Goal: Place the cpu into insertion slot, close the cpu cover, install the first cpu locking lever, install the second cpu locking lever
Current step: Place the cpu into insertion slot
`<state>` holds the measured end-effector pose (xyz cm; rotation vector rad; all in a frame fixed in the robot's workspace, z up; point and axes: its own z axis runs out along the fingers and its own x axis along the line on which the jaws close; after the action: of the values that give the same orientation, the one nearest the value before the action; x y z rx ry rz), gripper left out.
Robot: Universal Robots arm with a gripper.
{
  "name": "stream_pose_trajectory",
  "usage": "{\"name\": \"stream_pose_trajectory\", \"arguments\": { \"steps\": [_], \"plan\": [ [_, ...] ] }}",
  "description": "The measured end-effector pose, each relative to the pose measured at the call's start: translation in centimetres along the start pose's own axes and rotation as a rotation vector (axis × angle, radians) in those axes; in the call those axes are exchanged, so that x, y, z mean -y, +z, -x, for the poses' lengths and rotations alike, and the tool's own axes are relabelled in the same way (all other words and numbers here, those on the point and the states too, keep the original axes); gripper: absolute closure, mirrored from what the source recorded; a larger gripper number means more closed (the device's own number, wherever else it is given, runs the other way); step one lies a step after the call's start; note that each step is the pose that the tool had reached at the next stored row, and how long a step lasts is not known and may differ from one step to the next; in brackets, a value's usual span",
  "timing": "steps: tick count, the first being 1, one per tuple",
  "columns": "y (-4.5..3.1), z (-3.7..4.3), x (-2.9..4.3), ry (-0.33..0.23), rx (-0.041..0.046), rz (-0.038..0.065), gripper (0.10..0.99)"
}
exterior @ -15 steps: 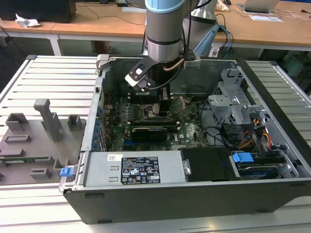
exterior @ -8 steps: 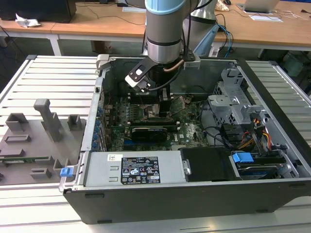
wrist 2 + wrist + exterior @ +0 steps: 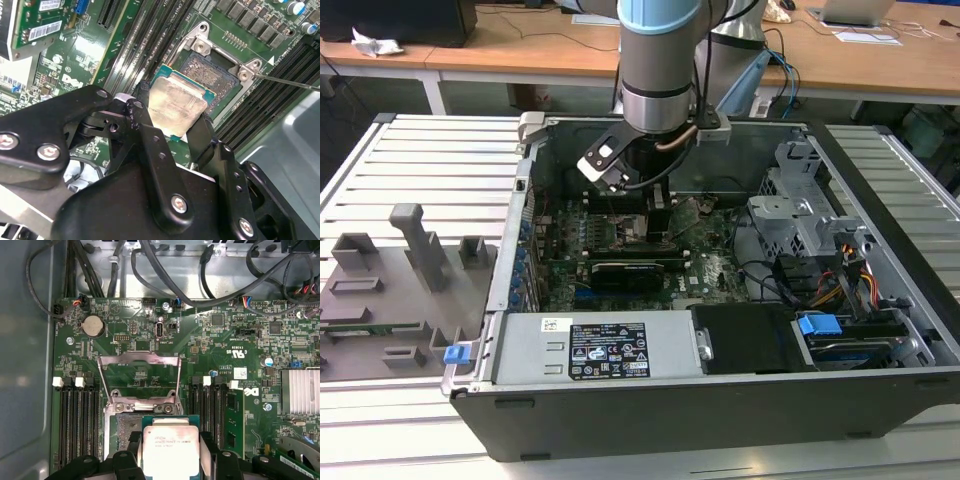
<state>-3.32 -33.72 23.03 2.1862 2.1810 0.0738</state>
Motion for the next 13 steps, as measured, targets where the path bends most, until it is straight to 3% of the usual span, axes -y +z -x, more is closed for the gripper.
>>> {"name": "stream_pose_trajectory", "arguments": {
  "steps": [13],
  "plan": [
    [0.01,-1.26,0.11,0.0,-0.0001,0.0,0.545]
  ]
}}
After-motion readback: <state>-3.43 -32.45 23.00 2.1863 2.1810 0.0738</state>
